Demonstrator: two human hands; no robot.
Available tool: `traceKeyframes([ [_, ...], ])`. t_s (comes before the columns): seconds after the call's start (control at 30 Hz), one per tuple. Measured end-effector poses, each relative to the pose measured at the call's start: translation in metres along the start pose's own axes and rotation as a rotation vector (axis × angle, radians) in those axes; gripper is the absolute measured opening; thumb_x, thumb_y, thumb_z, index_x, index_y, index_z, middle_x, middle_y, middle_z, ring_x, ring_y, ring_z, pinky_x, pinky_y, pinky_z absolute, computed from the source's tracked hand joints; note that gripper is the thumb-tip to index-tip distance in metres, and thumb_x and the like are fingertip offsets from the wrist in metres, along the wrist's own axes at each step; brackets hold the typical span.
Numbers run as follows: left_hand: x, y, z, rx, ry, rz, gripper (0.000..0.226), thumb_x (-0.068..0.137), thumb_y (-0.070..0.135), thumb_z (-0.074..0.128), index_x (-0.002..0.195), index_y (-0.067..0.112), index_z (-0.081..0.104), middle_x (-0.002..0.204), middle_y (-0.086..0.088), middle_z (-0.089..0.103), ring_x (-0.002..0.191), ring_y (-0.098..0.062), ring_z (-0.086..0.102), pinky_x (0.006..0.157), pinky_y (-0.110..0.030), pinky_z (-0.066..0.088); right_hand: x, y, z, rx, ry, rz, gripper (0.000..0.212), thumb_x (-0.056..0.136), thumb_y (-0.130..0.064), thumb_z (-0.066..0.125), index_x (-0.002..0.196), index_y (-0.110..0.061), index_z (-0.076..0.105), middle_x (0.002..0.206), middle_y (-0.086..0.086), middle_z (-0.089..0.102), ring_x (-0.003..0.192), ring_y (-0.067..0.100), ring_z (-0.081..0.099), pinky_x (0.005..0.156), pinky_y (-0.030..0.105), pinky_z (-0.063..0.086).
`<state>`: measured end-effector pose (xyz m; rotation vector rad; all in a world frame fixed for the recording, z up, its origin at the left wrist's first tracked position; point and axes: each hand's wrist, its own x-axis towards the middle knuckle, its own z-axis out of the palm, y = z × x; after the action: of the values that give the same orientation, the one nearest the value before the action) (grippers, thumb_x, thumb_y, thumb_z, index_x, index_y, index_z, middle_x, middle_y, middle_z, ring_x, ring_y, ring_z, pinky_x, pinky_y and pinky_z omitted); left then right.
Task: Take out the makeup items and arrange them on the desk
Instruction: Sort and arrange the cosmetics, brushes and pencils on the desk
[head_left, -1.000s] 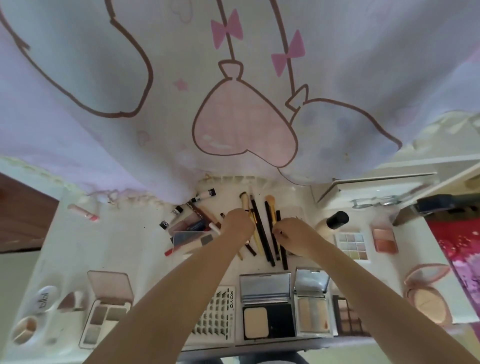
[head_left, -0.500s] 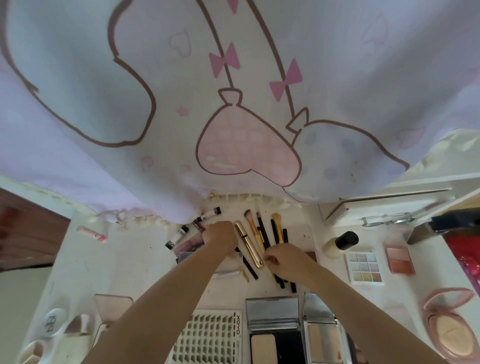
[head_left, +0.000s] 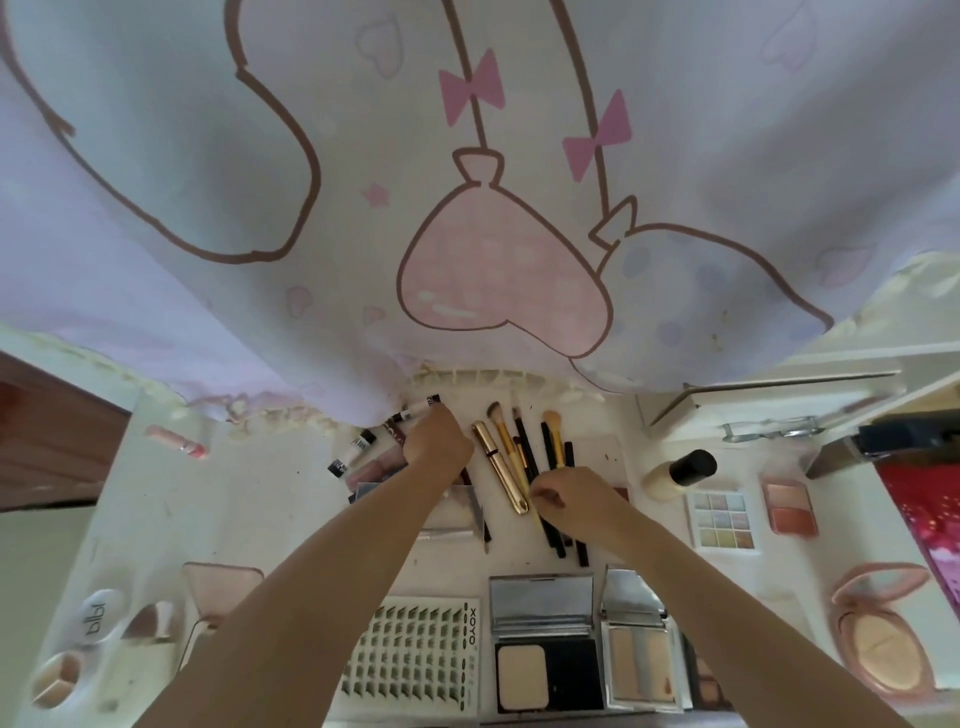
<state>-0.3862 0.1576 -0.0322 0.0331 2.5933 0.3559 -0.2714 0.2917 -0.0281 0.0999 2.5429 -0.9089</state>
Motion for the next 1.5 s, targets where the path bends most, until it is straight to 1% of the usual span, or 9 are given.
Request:
traceKeyframes([
  [0.1, -0.003, -0.001, -0.021, -0.289, -0.020, -0.001, 0.041, 0.085, 0.022, 0.054, 0.121, 0.005, 0.043, 0.106, -0.010, 0.058, 0.090, -0.024, 0.056, 0.067, -0.028, 0.042, 0.005, -0.009, -0.002, 0.038, 0.084, -0.017, 0.026, 0.092, -0.021, 0.047, 0.113, -0.011, 0.056, 0.097, 0.001, 0.059, 0.086, 0.013, 0.055, 0.075, 0.019, 0.043],
  [0.2, -0.008, -0.006, -0.042, -0.379, 0.008, 0.103, 0.010, 0.085, 0.019, 0.053, 0.082, 0.011, 0.058, 0.079, 0.000, 0.054, 0.071, -0.014, 0.049, 0.056, -0.021, 0.036, 0.009, -0.020, -0.003, 0.066, 0.164, -0.060, 0.031, 0.093, -0.025, 0.043, 0.121, -0.011, 0.047, 0.100, 0.002, 0.053, 0.080, 0.010, 0.046, 0.070, 0.020, 0.036],
  [0.37, -0.029, -0.016, -0.071, -0.604, -0.101, 0.246, 0.027, 0.086, 0.011, 0.053, 0.060, 0.014, 0.058, 0.053, 0.002, 0.053, 0.044, -0.005, 0.044, 0.045, -0.012, 0.034, 0.010, -0.030, -0.019, -0.041, 0.132, -0.114, 0.029, 0.098, -0.025, 0.033, 0.111, -0.006, 0.051, 0.076, -0.005, 0.049, 0.058, 0.002, 0.039, 0.049, 0.013, 0.033],
  [0.57, -0.065, -0.029, -0.085, 0.048, -0.208, 0.703, 0.022, 0.097, 0.028, 0.037, 0.082, 0.017, 0.048, 0.063, 0.011, 0.043, 0.057, -0.006, 0.041, 0.056, -0.016, 0.033, -0.014, -0.043, -0.057, -0.213, 0.128, -0.219, 0.026, 0.098, -0.025, 0.031, 0.100, -0.011, 0.053, 0.079, -0.005, 0.048, 0.064, 0.003, 0.040, 0.056, 0.013, 0.033],
  [0.67, -0.079, -0.034, -0.088, 0.092, -0.193, 0.802, 0.023, 0.098, 0.029, 0.034, 0.078, 0.021, 0.044, 0.064, 0.012, 0.043, 0.060, -0.006, 0.043, 0.059, -0.015, 0.034, -0.032, -0.052, -0.074, -0.273, 0.078, -0.275, 0.021, 0.097, -0.027, 0.031, 0.091, -0.017, 0.049, 0.069, -0.013, 0.042, 0.060, -0.002, 0.040, 0.058, 0.011, 0.036],
  [1.03, -0.103, -0.036, -0.083, -0.099, -0.305, 0.722, 0.029, 0.097, 0.027, 0.035, 0.073, 0.019, 0.048, 0.063, 0.010, 0.042, 0.050, 0.007, 0.043, 0.052, -0.003, 0.035, -0.059, -0.052, -0.073, -0.408, 0.072, -0.315, 0.024, 0.098, -0.023, 0.032, 0.100, -0.012, 0.053, 0.081, -0.006, 0.046, 0.071, 0.008, 0.046, 0.067, 0.016, 0.035],
  [1.1, -0.098, -0.051, -0.092, -0.122, -0.274, 0.624, 0.028, 0.097, 0.024, 0.037, 0.084, 0.010, 0.057, 0.066, 0.010, 0.044, 0.058, -0.001, 0.042, 0.052, -0.002, 0.036, -0.062, -0.035, -0.083, -0.400, 0.129, -0.177, 0.019, 0.097, -0.020, 0.035, 0.095, -0.011, 0.052, 0.077, -0.008, 0.046, 0.070, 0.010, 0.050, 0.062, 0.017, 0.036],
  [1.2, -0.087, -0.079, -0.107, -0.230, -0.191, 0.400, 0.035, 0.097, 0.020, 0.038, 0.064, 0.015, 0.047, 0.061, 0.004, 0.041, 0.054, -0.007, 0.037, 0.040, -0.004, 0.032, -0.071, -0.004, -0.100, -0.352, 0.319, -0.043, 0.024, 0.095, -0.014, 0.038, 0.099, 0.000, 0.056, 0.083, 0.004, 0.055, 0.078, 0.025, 0.056, 0.060, 0.019, 0.024],
  [1.5, -0.089, -0.056, -0.084, -0.286, -0.189, 0.513, 0.033, 0.095, 0.023, 0.041, 0.063, 0.021, 0.046, 0.062, 0.006, 0.043, 0.056, -0.004, 0.041, 0.050, -0.001, 0.035, -0.051, -0.038, -0.072, -0.201, 0.281, -0.261, 0.023, 0.096, -0.016, 0.037, 0.097, -0.005, 0.057, 0.070, -0.010, 0.044, 0.060, -0.002, 0.039, 0.060, 0.006, 0.034],
])
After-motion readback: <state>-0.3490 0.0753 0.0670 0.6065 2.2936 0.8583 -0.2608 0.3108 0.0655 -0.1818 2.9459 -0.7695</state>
